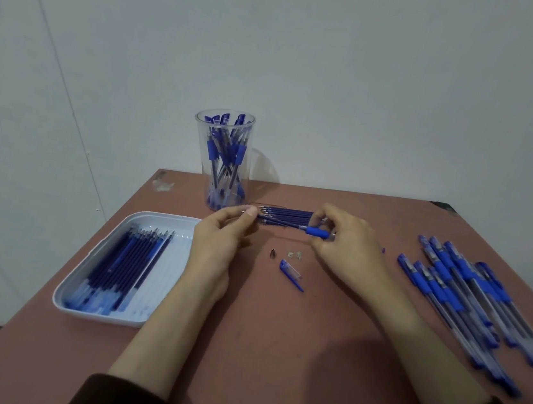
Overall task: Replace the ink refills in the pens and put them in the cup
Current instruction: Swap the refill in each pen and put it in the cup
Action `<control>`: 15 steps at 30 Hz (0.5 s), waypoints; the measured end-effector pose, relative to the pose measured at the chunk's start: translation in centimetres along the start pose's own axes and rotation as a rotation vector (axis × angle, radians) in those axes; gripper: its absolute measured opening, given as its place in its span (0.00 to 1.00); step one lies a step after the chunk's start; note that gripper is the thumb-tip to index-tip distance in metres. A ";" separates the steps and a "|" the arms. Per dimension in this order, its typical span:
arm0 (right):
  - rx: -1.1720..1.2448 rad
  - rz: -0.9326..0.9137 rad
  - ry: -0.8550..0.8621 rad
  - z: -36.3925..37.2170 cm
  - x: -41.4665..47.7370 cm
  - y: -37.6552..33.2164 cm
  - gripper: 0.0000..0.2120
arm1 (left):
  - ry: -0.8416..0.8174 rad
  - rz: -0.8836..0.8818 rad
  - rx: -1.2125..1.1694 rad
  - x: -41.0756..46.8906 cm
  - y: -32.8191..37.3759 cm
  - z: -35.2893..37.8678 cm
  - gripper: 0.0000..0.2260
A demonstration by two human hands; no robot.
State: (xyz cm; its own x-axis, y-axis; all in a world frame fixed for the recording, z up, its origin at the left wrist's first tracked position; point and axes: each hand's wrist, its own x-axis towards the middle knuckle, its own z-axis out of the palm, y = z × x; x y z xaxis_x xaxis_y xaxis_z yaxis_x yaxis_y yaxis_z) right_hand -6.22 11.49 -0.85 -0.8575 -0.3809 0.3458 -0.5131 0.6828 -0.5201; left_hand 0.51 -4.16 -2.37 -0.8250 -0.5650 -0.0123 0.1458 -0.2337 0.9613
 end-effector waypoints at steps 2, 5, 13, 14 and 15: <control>-0.103 0.059 -0.014 -0.4 0.3 0.7 0.11 | 0.032 0.015 -0.097 0.0 0.2 0.0 0.02; -0.227 0.136 -0.020 -1.1 0.6 1.4 0.10 | 0.085 0.078 -0.178 0.1 0.3 0.0 0.04; -0.069 0.088 0.167 -1.7 0.6 1.2 0.08 | 0.083 0.234 -0.118 0.1 0.0 0.1 0.08; 0.036 0.012 0.177 -1.4 0.5 0.7 0.08 | 0.069 0.240 -0.098 0.1 0.0 0.2 0.08; 0.099 -0.065 0.155 -1.0 0.3 0.1 0.08 | 0.053 0.242 -0.085 0.0 -0.1 0.3 0.08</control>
State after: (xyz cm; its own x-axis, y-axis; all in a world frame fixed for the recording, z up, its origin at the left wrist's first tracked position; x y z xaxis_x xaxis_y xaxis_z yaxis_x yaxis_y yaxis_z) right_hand -6.52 12.09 0.00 -0.8101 -0.3162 0.4936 -0.5751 0.5921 -0.5646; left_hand 0.32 -3.91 -2.35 -0.7312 -0.6526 0.1986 0.3827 -0.1515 0.9113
